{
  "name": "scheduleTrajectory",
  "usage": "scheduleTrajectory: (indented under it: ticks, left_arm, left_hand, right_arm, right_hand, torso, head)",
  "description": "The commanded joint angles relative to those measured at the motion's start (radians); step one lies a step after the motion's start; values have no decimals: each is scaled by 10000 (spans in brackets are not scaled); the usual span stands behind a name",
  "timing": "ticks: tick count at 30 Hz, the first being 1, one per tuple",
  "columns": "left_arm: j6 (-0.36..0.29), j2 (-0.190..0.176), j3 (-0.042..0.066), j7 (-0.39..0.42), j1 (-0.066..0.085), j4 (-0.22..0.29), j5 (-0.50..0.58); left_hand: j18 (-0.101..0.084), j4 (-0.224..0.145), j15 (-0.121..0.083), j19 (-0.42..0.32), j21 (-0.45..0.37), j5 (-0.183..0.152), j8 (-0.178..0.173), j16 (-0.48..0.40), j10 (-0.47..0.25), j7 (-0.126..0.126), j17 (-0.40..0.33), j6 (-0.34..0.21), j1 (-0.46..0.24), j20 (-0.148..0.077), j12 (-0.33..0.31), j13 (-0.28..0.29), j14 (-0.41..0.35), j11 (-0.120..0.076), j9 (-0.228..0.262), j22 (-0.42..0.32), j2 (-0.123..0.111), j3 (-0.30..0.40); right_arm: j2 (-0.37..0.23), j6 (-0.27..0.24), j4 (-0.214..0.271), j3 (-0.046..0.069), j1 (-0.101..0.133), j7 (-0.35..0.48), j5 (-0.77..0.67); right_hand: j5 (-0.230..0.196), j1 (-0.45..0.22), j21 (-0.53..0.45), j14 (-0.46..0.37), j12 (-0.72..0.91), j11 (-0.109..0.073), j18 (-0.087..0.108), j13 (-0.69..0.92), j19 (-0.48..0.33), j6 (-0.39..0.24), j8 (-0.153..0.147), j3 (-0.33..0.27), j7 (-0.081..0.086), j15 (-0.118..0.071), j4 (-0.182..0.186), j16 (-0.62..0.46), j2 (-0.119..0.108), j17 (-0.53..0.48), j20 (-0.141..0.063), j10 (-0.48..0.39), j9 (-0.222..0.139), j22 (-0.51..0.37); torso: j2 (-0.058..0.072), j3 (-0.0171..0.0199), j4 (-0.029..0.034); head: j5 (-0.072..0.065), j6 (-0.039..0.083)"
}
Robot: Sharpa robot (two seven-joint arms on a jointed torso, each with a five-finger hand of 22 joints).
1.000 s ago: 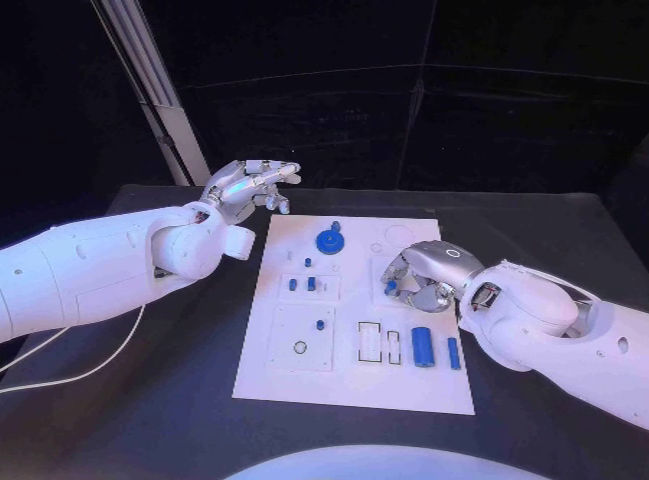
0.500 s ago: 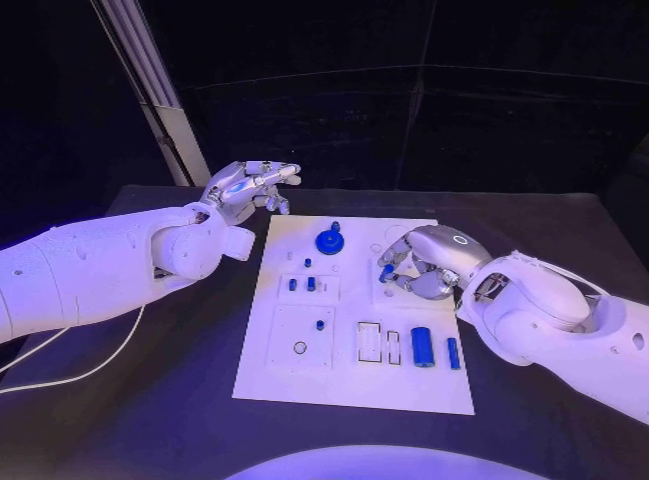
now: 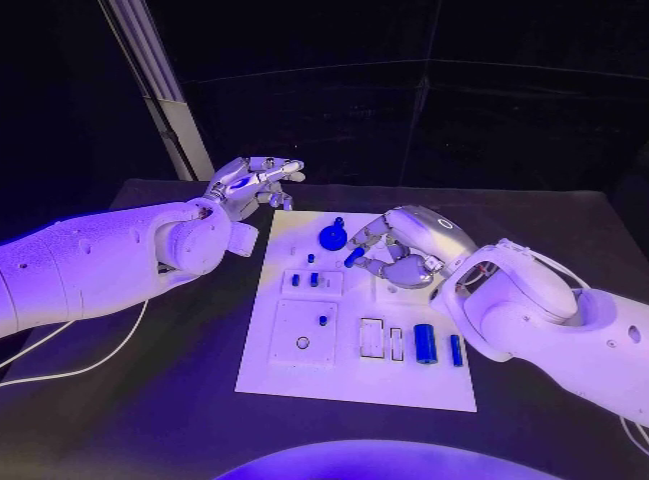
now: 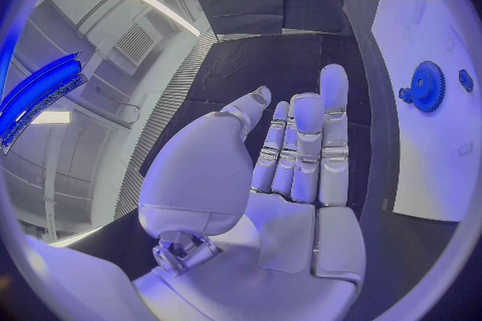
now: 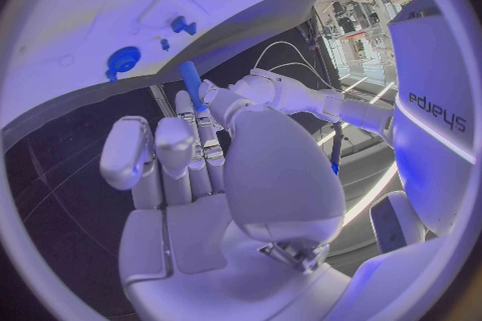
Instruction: Assemble the parts on the task board
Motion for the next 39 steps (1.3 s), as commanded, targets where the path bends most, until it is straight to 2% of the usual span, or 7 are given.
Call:
scheduleTrajectory:
  ticks: [1,6,8,16,23,29,39]
  left_arm:
    - [140,21,8,29,14,9,28]
    - [149,88,9,47,13,-3,28]
    - [149,106,9,51,14,-8,28]
    - [112,118,10,61,16,-19,28]
    - [85,153,10,91,15,-43,28]
    - [65,183,10,110,14,-69,28]
    - [61,212,9,110,11,-96,28]
  left_hand:
    - [138,23,4,-8,-68,-16,38,-38,-56,-13,-7,-55,35,-7,42,2,-54,-24,-9,-12,53,-57]
    - [138,23,4,-8,-68,-16,38,-38,-56,-13,-7,-55,35,-7,42,2,-54,-24,-9,-12,53,-57]
    - [138,23,4,-8,-68,-16,38,-38,-56,-13,-7,-55,35,-7,42,2,-54,-24,-9,-12,53,-57]
    - [138,23,4,-8,-68,-16,38,-38,-56,-13,-7,-55,35,-7,42,2,-54,-24,-9,-12,53,-57]
    - [138,23,4,-8,-68,-16,38,-38,-56,-13,-7,-55,35,-7,42,2,-54,-24,-9,-12,53,-57]
    - [138,30,4,-6,-82,-16,49,-34,-69,-13,-20,-63,46,-6,62,1,-61,-23,-10,-25,73,-73]
    - [138,30,5,-6,-82,-16,49,-35,-69,-13,-21,-63,46,-6,62,1,-62,-23,-10,-25,73,-73]
  right_arm:
    - [383,-23,-86,-65,-68,526,251]
    - [919,349,-277,-206,-306,854,248]
    - [1082,556,-369,-250,-374,987,248]
    - [1391,1262,-687,-844,-478,1276,183]
    - [1523,1619,-878,-1130,-491,1157,30]
    - [1603,1782,-1059,-1240,-494,1008,-121]
    - [1809,1723,-1277,-1283,-498,816,-508]
  right_hand:
    - [60,95,41,7,18,13,-75,10,66,64,8,65,31,-79,-17,45,12,-21,-8,56,5,-8]
    - [89,103,37,3,-2,24,-73,6,57,47,-13,82,43,-74,-32,46,5,-30,-9,37,0,-20]
    - [100,104,38,3,-10,28,-73,4,57,40,-20,88,47,-71,-35,47,5,-31,-9,29,-1,-19]
    - [154,90,32,-3,-48,51,-71,-4,42,6,-56,92,68,-57,-50,45,-22,-52,-3,-14,-10,-37]
    - [165,60,31,-5,-67,64,-71,-8,38,-6,-72,86,80,-47,-41,50,-33,-51,3,-33,-13,-41]
    - [167,58,35,-3,-69,65,-72,-8,41,-7,-74,86,81,-45,-40,61,-34,-35,4,-35,-14,-33]
    - [172,54,36,-3,-72,66,-73,-8,42,-7,-76,88,81,-44,-38,61,-29,-36,5,-35,-14,-32]
  torso:
    - [5,-2,-3]
    - [-18,-33,26]
    - [-3,-21,12]
    - [-16,-14,-2]
    - [-21,1,-17]
    - [-15,7,-11]
    - [-8,7,-9]
  head:
    - [47,-37]
    - [159,-123]
    - [263,-151]
    - [369,-216]
    - [471,-244]
    - [487,-231]
    - [526,-231]
